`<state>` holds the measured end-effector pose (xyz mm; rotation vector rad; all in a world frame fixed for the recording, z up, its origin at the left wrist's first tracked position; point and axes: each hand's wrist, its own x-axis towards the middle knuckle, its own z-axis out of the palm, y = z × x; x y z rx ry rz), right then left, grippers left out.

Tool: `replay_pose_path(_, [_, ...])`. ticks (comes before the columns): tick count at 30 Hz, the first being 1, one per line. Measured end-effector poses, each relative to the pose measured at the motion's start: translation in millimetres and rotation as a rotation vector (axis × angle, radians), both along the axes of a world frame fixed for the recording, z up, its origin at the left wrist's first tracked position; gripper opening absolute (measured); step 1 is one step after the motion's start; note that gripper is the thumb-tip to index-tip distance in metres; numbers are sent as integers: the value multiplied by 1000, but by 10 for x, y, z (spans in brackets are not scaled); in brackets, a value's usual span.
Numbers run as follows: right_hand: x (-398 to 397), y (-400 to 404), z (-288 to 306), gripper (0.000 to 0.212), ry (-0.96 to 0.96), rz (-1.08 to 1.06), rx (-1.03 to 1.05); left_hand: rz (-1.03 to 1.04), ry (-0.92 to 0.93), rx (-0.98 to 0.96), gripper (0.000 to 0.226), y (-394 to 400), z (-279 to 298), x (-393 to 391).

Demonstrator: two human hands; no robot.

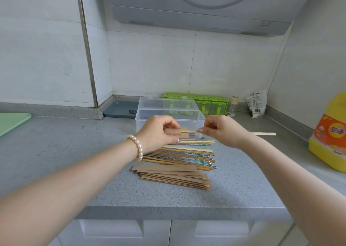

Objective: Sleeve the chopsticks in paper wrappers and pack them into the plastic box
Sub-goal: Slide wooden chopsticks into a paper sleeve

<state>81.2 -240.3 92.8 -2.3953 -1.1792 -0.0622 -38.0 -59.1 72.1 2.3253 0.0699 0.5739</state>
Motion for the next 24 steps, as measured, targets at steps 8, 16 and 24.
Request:
replay_pose_path(8, [-69, 112, -27, 26, 27, 58, 11, 6, 2, 14, 26, -60, -18, 11])
replay_pose_path(16, [-75, 162, -34, 22, 69, 46, 45, 13, 131, -149, 18, -48, 41, 9])
replay_pose_path(24, [-145, 243, -112, 20, 51, 53, 28, 66, 258, -310, 20, 21, 24, 32])
